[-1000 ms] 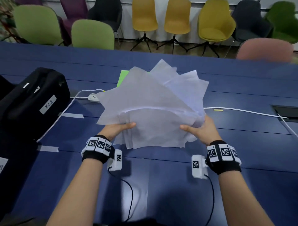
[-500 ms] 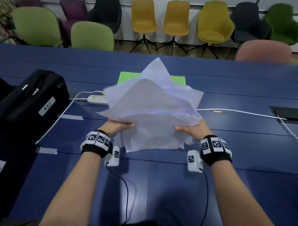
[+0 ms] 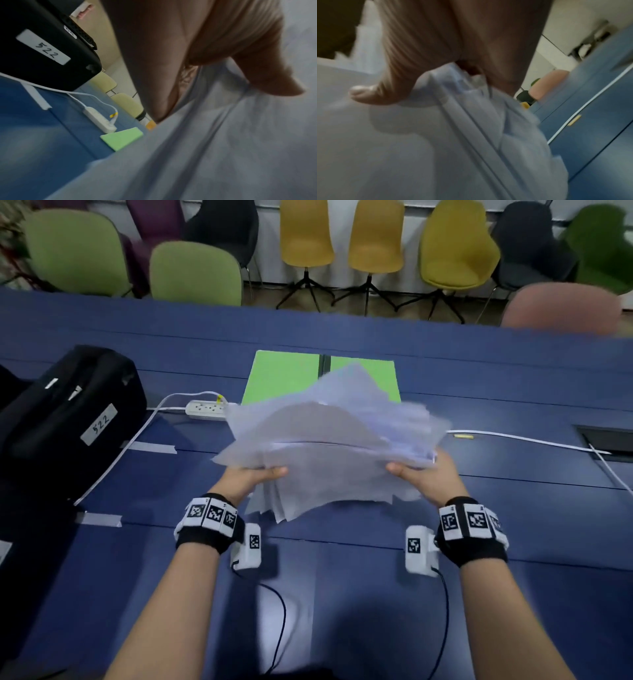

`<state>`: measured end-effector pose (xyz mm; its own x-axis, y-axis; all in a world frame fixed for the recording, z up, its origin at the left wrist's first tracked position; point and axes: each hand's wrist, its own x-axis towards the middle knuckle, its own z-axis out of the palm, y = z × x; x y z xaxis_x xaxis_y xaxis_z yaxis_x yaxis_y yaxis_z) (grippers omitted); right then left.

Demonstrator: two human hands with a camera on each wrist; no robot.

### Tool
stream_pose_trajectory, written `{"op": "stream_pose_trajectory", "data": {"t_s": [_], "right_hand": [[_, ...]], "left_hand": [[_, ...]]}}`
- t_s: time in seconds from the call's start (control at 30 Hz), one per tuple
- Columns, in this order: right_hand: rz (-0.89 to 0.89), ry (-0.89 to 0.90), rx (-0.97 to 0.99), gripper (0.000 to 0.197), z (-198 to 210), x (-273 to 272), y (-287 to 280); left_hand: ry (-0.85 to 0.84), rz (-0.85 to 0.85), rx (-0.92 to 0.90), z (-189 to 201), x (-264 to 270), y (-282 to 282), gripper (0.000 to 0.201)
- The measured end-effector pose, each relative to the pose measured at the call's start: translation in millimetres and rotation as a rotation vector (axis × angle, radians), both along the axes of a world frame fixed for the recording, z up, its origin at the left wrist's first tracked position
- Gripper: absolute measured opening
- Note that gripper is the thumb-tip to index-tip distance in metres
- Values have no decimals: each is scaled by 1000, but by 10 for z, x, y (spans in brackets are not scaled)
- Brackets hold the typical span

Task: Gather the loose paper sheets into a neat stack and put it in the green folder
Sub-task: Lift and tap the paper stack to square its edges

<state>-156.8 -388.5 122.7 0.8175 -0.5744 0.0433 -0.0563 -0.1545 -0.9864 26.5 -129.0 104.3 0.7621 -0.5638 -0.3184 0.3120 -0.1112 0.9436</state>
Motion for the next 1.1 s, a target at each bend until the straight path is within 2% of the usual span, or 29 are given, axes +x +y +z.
{"op": "stream_pose_trajectory", "data": {"t_s": [0.13,0.27,0.37,0.47,0.6,0.7,0.73,0.83,0.9,0.97,1.03,1.1], "right_hand": [[87,100,-70,48,-55,-39,-73],[162,129,-82,53,32,95,-20],[109,100,-82,43,74,172,28],[96,92,-35,44,69,164,43],[101,62,-49,41,20,72,10],[84,120,-36,39,-24,77,6],[67,140,-67,35,-41,99,25],[-87,176,-108,15,-125,171,76],[-226,118,-34,18,-104,185,90],[-298,17,-11,13,66,150,125],[-315,-100,-5,18,282,79,178],[-284,-208,8,29,354,-20,208]], "left_hand": [[-90,-77,16,82,-26,9,44],[-148,-157,28,210,8,-122,46],[-146,-56,-8,253,-64,-223,45],[-231,68,-6,165,-100,-177,44],[-223,71,21,31,-32,-48,45],[-183,90,33,23,-16,-76,46],[-181,106,35,3,-21,-106,43],[-186,173,57,9,-110,-262,18],[-209,204,39,76,-177,-371,13],[-249,209,-13,245,-254,-423,19],[-272,187,-132,325,-266,-420,19],[-244,144,-220,353,-287,-332,31]]}}
